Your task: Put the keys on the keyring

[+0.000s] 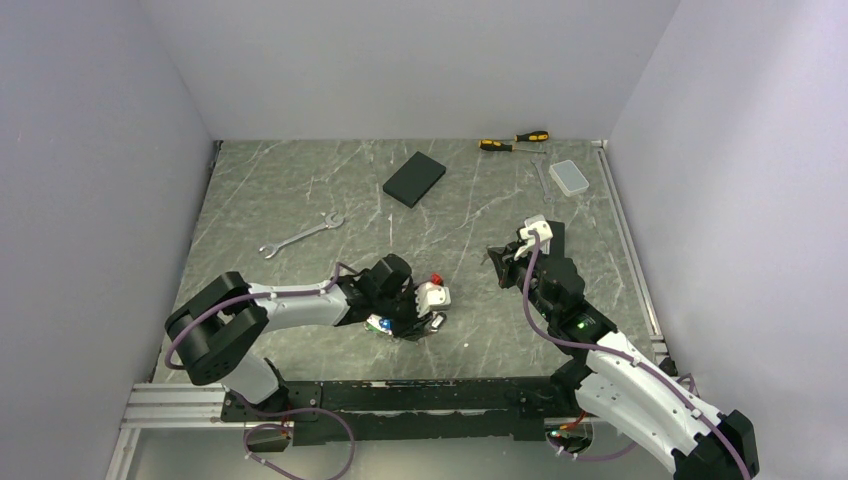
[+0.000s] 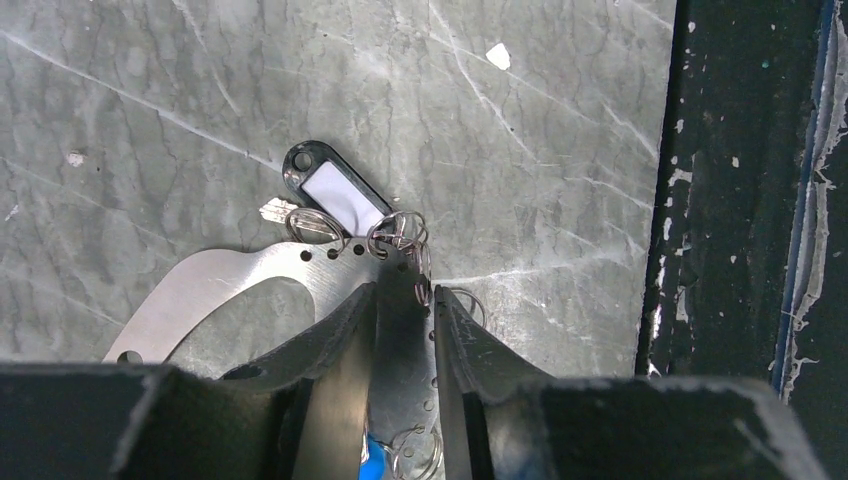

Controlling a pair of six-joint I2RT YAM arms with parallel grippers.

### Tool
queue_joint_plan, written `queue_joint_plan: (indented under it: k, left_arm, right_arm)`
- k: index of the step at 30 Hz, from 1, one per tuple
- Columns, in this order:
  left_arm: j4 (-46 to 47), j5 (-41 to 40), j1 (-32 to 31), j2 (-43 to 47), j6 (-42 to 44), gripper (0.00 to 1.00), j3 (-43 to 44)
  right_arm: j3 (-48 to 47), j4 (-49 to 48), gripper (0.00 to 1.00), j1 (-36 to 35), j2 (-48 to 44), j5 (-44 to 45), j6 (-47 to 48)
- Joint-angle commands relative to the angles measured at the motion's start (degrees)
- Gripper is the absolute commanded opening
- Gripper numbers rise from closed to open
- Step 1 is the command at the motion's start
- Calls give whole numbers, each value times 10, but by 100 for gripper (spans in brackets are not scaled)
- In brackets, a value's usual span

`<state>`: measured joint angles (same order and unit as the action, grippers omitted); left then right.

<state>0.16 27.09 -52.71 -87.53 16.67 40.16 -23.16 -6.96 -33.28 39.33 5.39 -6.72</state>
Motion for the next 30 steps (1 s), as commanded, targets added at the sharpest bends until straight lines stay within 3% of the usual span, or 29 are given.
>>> queue_joint_plan:
  k: [1,30]
  left_arm:
    - [18,-1,-4,18,-9,32,-1]
    - [3,-31,-25,4,4,24,-6]
  right_arm:
    - [-4,-22,0,2,-3,-8,-7]
    - [-6,-23,0,1,-1,-13,-7]
